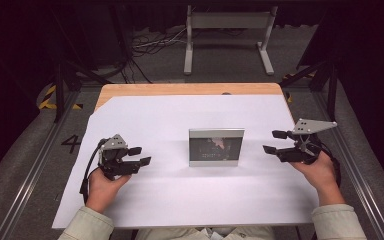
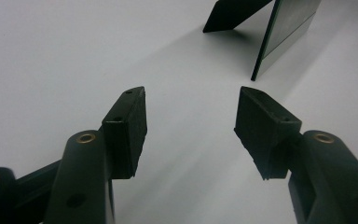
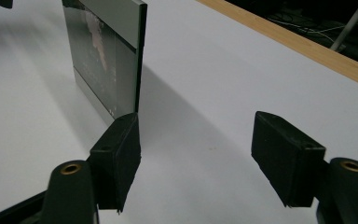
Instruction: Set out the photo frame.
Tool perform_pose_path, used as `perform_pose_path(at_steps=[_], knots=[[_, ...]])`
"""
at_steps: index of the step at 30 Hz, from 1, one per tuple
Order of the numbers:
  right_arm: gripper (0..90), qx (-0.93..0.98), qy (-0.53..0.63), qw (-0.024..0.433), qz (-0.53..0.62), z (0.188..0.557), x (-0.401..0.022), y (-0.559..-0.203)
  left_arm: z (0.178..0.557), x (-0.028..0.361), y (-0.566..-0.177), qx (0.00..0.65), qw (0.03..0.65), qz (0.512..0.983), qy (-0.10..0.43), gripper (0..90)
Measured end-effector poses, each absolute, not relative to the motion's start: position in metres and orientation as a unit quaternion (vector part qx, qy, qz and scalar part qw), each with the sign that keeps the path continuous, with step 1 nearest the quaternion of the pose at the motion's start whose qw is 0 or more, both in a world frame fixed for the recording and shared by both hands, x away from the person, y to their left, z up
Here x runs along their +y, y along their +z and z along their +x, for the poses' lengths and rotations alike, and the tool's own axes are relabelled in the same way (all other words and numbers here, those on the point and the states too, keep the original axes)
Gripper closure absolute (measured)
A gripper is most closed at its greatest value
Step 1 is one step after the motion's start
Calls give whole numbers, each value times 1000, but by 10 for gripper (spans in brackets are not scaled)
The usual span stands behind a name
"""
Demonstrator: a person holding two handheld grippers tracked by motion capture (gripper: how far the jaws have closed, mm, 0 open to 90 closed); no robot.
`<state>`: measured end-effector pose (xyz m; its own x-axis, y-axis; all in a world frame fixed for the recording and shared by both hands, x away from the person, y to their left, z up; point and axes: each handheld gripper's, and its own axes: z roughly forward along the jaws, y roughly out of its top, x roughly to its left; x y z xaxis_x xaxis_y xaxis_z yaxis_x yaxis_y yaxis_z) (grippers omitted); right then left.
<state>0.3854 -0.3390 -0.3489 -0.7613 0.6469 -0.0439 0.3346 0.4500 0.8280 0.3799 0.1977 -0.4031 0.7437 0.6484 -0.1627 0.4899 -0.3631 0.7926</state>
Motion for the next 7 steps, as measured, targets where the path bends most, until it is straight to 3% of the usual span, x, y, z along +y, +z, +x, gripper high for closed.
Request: perform_pose_path(at_steps=[7], knots=[[323,831,435,179,298,385,-341,-350,380,199,-402,342,442,824,94,434]])
